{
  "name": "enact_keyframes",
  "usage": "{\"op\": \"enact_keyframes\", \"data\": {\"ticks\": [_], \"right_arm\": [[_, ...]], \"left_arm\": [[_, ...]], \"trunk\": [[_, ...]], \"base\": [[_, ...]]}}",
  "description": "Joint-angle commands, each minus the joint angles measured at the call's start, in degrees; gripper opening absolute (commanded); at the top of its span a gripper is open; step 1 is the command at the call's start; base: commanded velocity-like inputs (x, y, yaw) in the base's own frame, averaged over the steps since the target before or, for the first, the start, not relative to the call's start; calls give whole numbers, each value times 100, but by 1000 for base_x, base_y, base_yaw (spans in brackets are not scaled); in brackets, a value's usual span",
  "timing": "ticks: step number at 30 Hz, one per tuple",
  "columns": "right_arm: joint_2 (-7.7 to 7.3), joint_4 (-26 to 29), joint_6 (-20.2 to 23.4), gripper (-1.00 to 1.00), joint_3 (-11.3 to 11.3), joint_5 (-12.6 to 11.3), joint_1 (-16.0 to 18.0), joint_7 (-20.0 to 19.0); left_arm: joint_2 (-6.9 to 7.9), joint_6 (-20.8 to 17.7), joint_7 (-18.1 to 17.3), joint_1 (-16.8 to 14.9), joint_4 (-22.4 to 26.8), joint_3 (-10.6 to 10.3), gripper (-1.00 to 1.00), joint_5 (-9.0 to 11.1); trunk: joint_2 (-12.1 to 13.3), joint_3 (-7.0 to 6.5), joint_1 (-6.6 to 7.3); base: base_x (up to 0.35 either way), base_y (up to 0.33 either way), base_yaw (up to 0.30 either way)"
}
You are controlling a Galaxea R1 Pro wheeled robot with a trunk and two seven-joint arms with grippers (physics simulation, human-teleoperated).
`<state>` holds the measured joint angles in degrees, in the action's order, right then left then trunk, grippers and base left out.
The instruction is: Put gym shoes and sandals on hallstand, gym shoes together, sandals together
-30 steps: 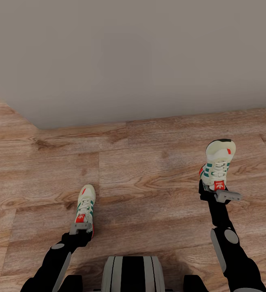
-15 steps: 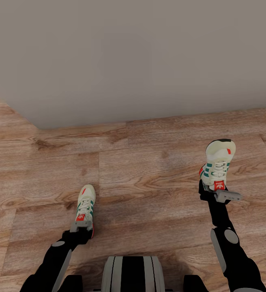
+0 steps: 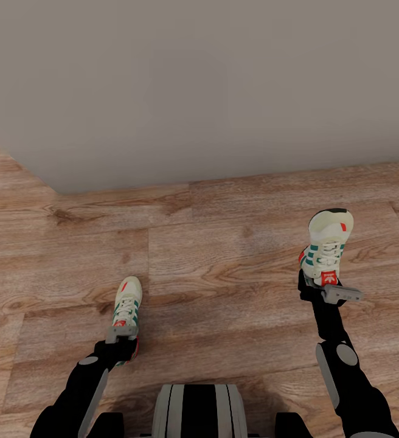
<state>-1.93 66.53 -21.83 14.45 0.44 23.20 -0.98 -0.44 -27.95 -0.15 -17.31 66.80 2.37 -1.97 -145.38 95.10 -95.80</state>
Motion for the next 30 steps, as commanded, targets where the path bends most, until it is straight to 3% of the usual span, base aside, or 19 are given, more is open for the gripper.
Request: {"op": "enact_keyframes", "data": {"ticks": [1,30], "right_arm": [[0,0,-1,-100,0,0,0,1],[0,0,-3,-100,1,0,0,1]], "left_arm": [[2,0,-3,0,0,0,-100,-5],[8,0,-7,16,0,1,-100,-5]], "trunk": [[0,0,0],[0,0,0]], "base": [[0,0,0],[0,0,0]]}}
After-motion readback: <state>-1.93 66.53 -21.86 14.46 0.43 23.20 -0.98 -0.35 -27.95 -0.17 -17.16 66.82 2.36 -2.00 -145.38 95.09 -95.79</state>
